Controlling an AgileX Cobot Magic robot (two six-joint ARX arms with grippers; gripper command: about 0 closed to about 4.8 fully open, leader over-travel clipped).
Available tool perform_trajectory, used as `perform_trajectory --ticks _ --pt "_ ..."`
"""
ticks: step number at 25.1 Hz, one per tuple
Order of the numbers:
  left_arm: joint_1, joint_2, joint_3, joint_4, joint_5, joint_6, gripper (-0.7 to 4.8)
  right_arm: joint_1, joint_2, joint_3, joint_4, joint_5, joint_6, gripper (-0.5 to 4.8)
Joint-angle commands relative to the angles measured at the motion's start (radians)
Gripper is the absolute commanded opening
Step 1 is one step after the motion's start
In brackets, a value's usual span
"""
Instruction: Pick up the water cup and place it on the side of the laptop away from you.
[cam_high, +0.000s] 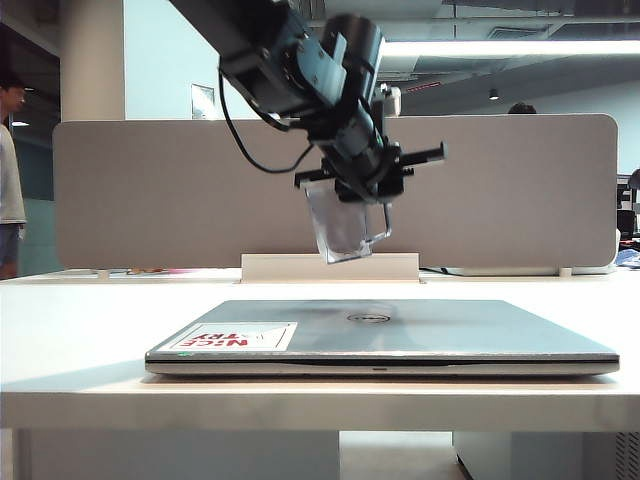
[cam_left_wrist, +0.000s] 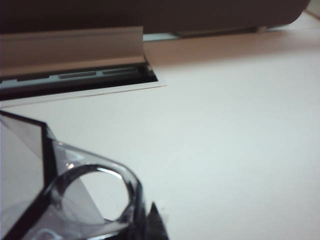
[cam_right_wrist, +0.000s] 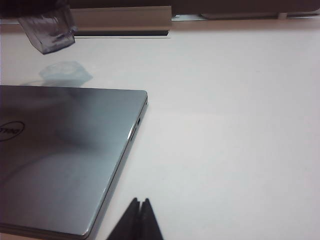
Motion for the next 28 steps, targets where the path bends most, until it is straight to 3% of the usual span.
perform_trajectory --ticks 1,28 --pt "0.003 0.035 0.042 0.010 -0.015 -0.011 -0.06 0.000 0.000 -0.003 0.005 -0.002 0.000 -0.08" --pt "-0.013 0.143 0.045 0.045 0.008 -0.044 -0.05 0.000 0.000 -0.003 0.005 -0.002 0.000 -0.08"
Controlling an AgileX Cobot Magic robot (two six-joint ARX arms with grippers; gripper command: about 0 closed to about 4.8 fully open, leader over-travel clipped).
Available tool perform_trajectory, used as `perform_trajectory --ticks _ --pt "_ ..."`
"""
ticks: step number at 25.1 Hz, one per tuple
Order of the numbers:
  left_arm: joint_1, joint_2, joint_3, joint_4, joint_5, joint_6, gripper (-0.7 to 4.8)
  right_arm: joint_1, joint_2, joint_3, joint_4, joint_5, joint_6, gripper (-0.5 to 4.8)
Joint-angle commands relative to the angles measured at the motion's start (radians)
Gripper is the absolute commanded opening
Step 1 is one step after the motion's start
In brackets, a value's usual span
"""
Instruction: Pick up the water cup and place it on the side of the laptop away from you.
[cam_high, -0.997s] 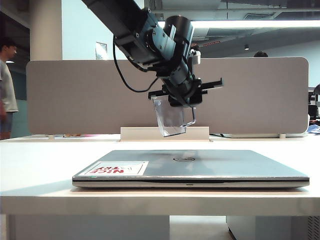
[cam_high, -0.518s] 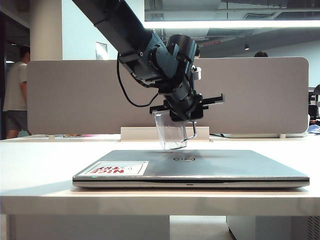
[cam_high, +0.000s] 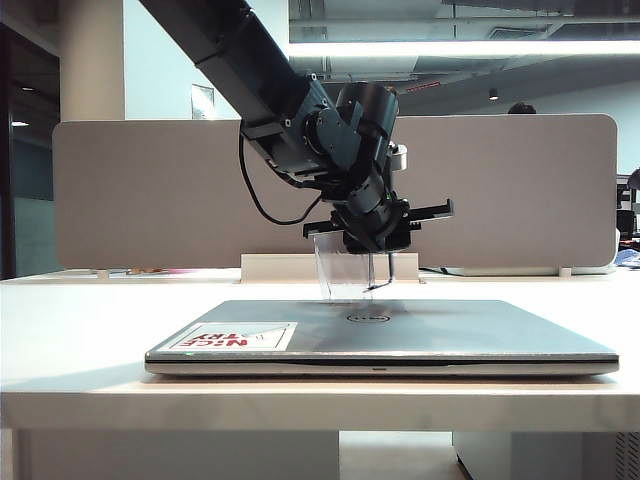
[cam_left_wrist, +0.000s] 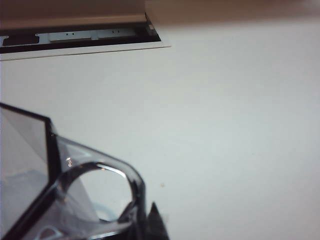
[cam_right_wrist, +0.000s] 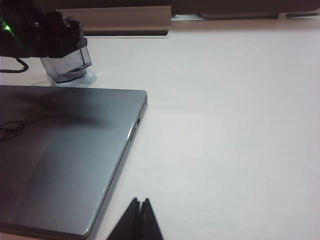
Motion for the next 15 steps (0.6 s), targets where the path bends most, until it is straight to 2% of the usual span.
perform_trajectory --ticks 1,12,15 --pt "-0.013 0.012 0.005 0.019 0.008 -0.004 -0.05 0.000 0.000 -0.003 0.005 -0.002 0.000 -0.08" --pt "-0.024 0.024 0.005 0.027 0.008 -0.003 0.03 0.000 0.000 -0.003 0.006 -0.011 0.000 -0.08" --pt "-0.024 0.023 0.005 0.027 0.007 -0.002 0.98 0.000 0.000 -0.003 0.006 -0.011 0.000 -0.08"
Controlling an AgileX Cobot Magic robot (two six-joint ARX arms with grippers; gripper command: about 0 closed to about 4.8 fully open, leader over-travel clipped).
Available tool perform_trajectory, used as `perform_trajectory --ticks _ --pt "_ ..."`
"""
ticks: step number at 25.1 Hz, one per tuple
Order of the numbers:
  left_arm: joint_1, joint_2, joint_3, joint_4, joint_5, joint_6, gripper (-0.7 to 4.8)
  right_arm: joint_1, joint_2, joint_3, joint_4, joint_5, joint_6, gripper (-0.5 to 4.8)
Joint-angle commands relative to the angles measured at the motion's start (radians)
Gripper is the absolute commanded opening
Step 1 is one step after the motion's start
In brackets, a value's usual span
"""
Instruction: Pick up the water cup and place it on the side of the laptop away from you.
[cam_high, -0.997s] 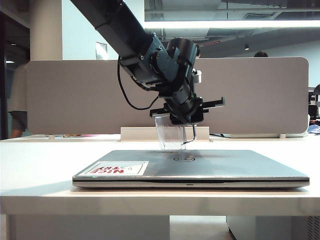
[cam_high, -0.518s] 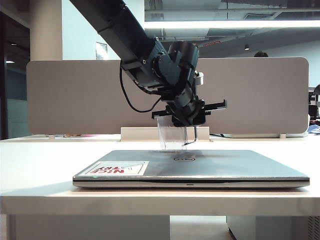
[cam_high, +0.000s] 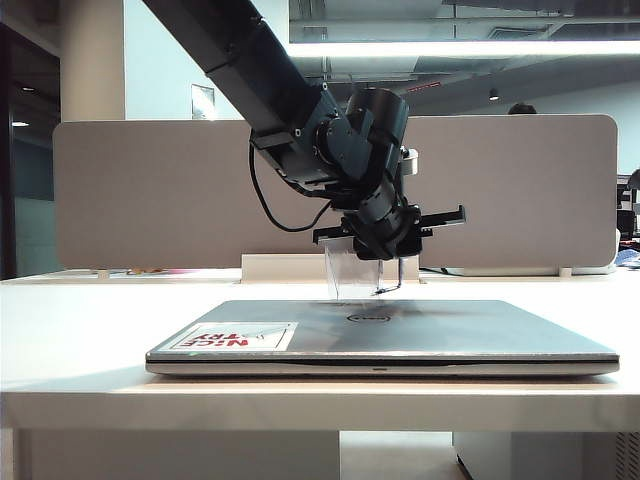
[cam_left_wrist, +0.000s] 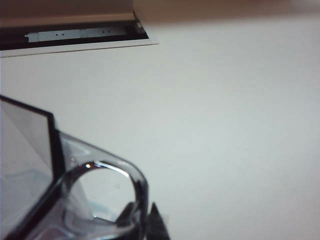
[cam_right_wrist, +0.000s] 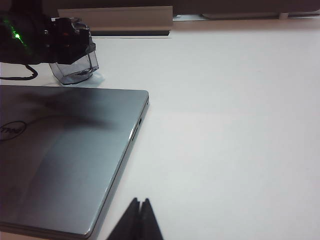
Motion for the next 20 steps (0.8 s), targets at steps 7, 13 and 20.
perform_trajectory --ticks 7,13,20 --pt "-0.005 -0.019 0.002 -0.044 0.001 0.001 1.02 0.000 0.000 -0.003 0.006 -0.006 0.000 -0.08" --pt "-0.004 -0.048 0.002 -0.126 -0.003 0.002 1.02 0.000 0.000 -0.003 0.006 -0.008 0.001 -0.08" --pt "-0.005 -0.106 0.002 -0.308 0.009 0.001 1.02 0.000 0.000 -0.003 0.006 -0.008 0.000 -0.08"
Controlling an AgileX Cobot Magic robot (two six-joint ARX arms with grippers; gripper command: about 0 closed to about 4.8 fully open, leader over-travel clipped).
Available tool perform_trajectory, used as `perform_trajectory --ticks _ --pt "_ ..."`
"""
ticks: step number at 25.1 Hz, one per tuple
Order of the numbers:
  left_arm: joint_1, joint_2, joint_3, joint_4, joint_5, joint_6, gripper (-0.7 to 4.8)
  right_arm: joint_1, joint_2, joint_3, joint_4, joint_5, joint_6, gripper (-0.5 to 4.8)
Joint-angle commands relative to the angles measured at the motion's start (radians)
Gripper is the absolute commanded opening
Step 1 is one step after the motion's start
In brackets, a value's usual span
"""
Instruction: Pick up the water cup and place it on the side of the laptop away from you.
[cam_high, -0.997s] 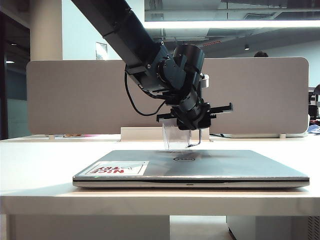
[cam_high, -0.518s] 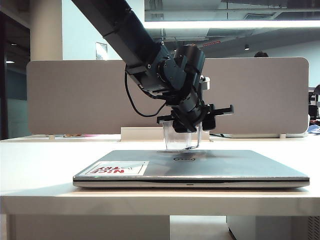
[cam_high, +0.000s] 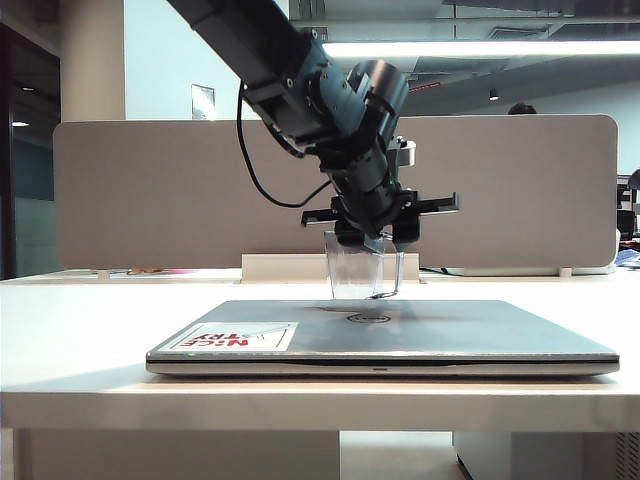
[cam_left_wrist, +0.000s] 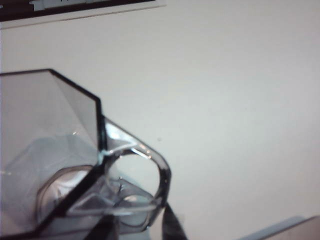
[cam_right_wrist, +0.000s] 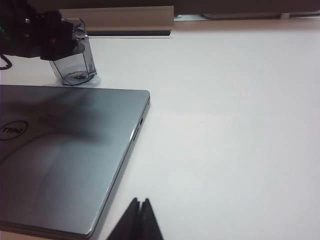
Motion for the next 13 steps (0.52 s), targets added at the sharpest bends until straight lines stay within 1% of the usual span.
perform_trajectory --ticks 1,4,9,10,13 --pt "-0.003 -0.014 0.002 -0.066 0.016 0.001 1.02 0.000 0.000 -0.003 0.006 -0.005 0.001 -0.08" --pt "-0.003 -0.014 0.003 -0.100 0.050 0.001 0.98 0.000 0.000 -0.003 0.006 -0.005 0.001 -0.08" --pt "-0.006 -0.014 0.003 -0.126 0.060 0.002 0.69 0.000 0.000 -0.003 0.006 -0.006 0.001 -0.08" --pt "-0.006 -0.014 0.003 -0.118 0.060 0.008 0.23 0.000 0.000 -0.003 0.007 -0.012 0.001 -0.08" --pt "-0.003 -0.013 0.002 -0.095 0.061 0.008 -0.04 0.000 0.000 -0.003 0.008 -0.021 0.001 -0.08"
